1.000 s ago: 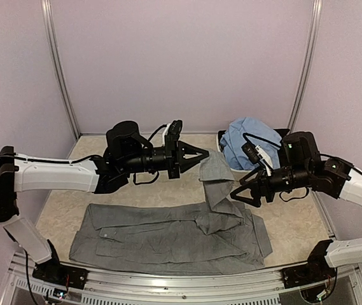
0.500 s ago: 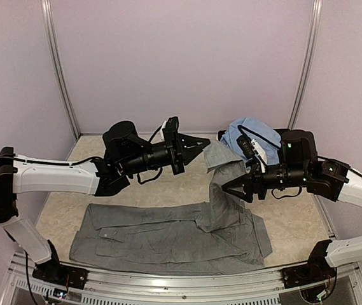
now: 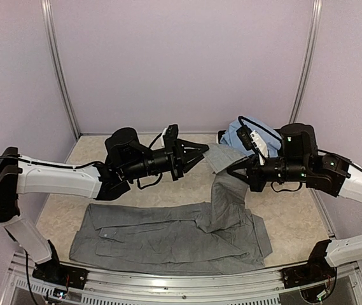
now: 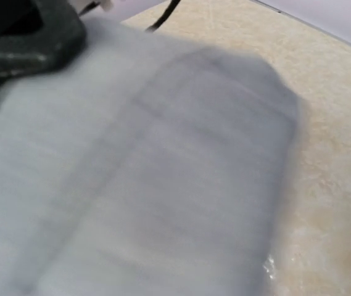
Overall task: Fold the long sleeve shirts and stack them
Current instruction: Pass from the left arm to the right, then pass from the right arm to the left, then place the rectangle-folded shirt in the left sleeve, then pick up the sleeve from the rectangle-folded shirt, then fold the sleeve of the rectangle-folded shirt.
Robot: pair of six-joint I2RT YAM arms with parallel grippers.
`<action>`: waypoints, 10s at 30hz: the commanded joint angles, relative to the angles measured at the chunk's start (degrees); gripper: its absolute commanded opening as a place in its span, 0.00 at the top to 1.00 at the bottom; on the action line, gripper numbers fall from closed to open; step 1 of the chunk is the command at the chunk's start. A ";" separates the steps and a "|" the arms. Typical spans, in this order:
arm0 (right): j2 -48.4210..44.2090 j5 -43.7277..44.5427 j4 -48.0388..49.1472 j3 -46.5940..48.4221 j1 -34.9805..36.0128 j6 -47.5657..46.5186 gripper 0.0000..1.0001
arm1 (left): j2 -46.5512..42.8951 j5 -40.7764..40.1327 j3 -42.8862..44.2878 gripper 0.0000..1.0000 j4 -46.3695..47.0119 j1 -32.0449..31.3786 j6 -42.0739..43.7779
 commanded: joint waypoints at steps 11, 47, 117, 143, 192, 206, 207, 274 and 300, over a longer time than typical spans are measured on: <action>13.31 -23.72 -18.19 12.06 -2.09 0.48 1.00 | -10.44 -1.45 -0.85 0.01 -26.04 5.46 59.93; 20.19 -35.42 -10.04 11.06 -5.98 13.77 1.00 | -1.08 -53.01 2.78 0.38 -24.81 -23.96 118.49; 6.04 -10.22 -23.12 10.22 -18.85 2.61 0.31 | 3.47 -31.37 62.67 1.00 -89.58 -22.94 90.82; 8.64 -11.95 -21.46 6.67 -19.90 1.02 0.31 | 6.39 -21.99 71.65 1.00 -96.47 -30.05 91.63; 13.70 -22.30 -11.83 -6.01 -19.25 3.55 0.35 | 4.50 -2.64 41.46 0.80 -81.40 -12.90 83.16; 11.81 -23.04 -10.24 -7.38 -18.23 4.29 0.36 | 6.58 12.55 13.51 0.21 -75.99 -10.24 78.99; 11.94 -22.89 -10.27 -7.41 -18.22 4.22 0.36 | 7.20 13.51 12.99 0.21 -75.16 -10.20 78.69; 17.24 -20.82 -11.34 -3.90 -18.22 2.79 0.38 | -30.47 6.17 -12.97 1.00 -62.09 30.63 56.66; 27.10 -18.55 -8.96 -2.91 -12.77 1.08 0.41 | -36.56 -7.96 -13.40 1.00 -69.90 18.60 48.32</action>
